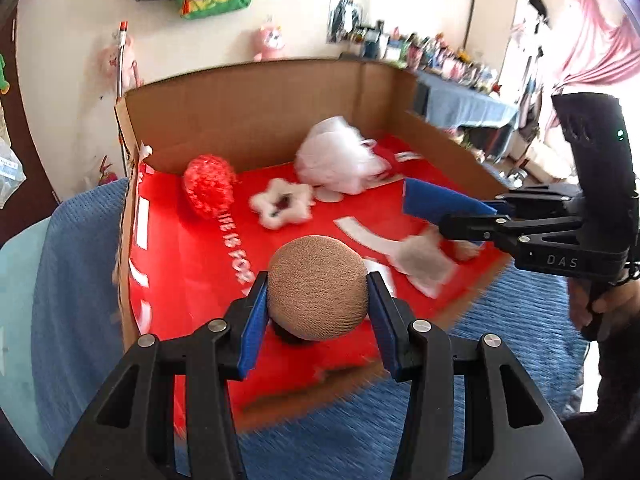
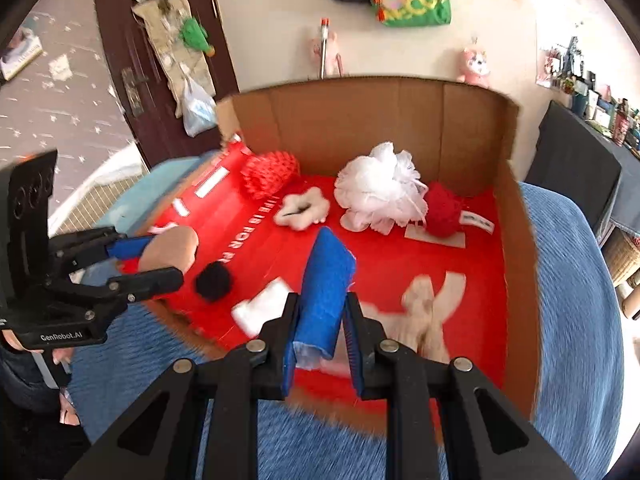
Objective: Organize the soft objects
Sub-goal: 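Carry the sponge with the left tool into the box while the right tool carries the pouch in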
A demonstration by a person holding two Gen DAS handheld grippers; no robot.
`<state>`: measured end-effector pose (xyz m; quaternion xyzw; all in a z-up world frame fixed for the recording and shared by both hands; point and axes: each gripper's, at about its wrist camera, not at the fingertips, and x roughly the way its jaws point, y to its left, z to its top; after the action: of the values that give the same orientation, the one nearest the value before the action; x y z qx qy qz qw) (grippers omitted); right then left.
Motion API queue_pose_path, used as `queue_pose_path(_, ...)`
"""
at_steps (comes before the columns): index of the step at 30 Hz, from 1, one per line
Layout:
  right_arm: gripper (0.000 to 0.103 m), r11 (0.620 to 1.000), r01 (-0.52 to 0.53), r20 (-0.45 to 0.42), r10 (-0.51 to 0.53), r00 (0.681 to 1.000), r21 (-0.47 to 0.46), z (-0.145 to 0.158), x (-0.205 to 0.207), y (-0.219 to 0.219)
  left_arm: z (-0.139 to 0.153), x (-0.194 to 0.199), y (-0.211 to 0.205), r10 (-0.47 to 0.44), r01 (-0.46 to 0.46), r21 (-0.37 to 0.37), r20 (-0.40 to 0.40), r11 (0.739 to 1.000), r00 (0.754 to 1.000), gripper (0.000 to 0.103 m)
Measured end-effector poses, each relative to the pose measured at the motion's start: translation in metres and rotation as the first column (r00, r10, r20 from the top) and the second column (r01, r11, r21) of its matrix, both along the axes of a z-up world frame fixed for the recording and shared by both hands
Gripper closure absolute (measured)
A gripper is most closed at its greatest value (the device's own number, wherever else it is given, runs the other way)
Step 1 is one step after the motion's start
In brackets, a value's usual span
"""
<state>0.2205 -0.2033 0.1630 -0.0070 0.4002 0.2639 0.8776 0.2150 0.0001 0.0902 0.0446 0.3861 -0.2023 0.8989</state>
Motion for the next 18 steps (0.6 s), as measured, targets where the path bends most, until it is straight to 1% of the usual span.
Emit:
queue_pose_path(3, 0.08, 0.997, 0.0, -0.052, -0.004, 0.999, -0.078, -0.011, 0.033, 0.013, -0.01, 0.025, 0.004, 0.012, -0.011, 0.031, -0.043, 0.999, 0.999, 0.058)
queue_pose_path(6, 0.08, 0.993, -0.011, -0.091, -0.001, 0.996, -0.121, -0.023, 0.053, 0.022, -0.019, 0.041, 0.006, 0.015, -0.012, 0.03, -0.084, 0.999, 0.996, 0.058)
queue_pose_path(9, 0.08, 0.985, -0.022, -0.103, 0.004, 0.995, -0.171, -0.031, 0.066, 0.029, -0.025, 0.052, 0.005, 0.011, -0.007, 0.038, -0.121, 0.999, 0.993, 0.058)
queue_pose_path(14, 0.079, 0.983, -0.023, -0.154, -0.005, 0.988, -0.18, -0.042, 0.084, 0.029, -0.035, 0.061, 0.002, 0.015, -0.006, 0.062, -0.157, 0.998, 0.988, 0.058)
queue_pose_path(18, 0.078, 0.982, -0.024, -0.167, -0.008, 0.986, -0.188, -0.046, 0.087, 0.027, -0.039, 0.066, 0.002, 0.018, -0.009, 0.052, -0.179, 0.999, 0.984, 0.058)
